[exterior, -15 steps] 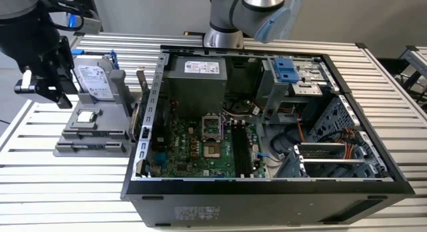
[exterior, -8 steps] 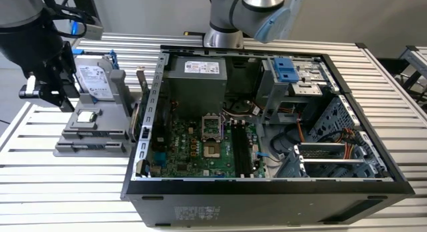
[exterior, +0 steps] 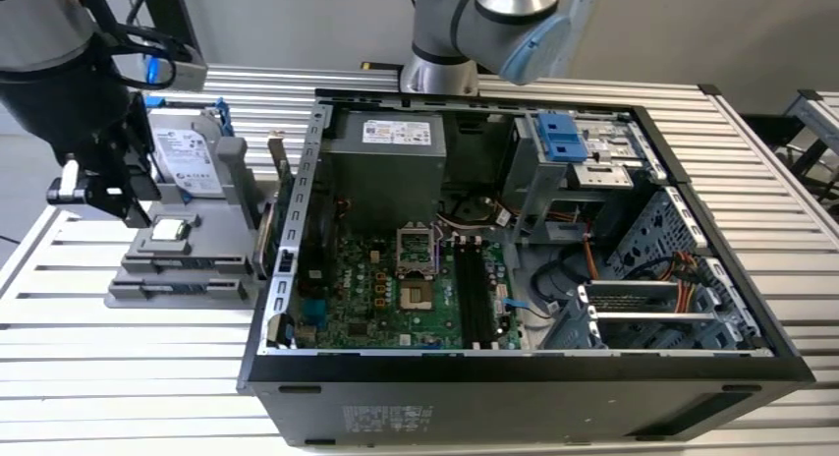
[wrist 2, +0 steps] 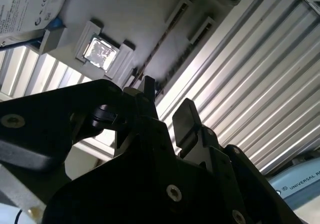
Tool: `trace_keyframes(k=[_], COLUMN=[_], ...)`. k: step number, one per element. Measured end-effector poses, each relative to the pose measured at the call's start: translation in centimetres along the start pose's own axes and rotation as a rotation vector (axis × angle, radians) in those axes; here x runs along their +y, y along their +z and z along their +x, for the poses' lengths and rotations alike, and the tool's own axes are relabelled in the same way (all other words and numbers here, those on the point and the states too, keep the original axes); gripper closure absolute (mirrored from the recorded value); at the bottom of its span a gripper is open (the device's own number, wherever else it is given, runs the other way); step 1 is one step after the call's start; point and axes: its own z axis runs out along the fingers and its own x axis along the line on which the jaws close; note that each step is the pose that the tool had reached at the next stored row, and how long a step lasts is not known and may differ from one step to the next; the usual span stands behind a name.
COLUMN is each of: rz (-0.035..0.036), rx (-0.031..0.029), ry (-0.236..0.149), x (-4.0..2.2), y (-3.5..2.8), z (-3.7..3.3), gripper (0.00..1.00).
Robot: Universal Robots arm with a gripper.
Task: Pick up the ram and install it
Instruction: 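Pick up the ram and move it above insertion slot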
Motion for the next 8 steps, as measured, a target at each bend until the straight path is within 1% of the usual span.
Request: trace_keyframes(k=[8], rz=[-0.0013], rx=[0.0000], ry=[0.000], x=[-0.01], y=[1.26], z=[0.05], gripper=[0.00])
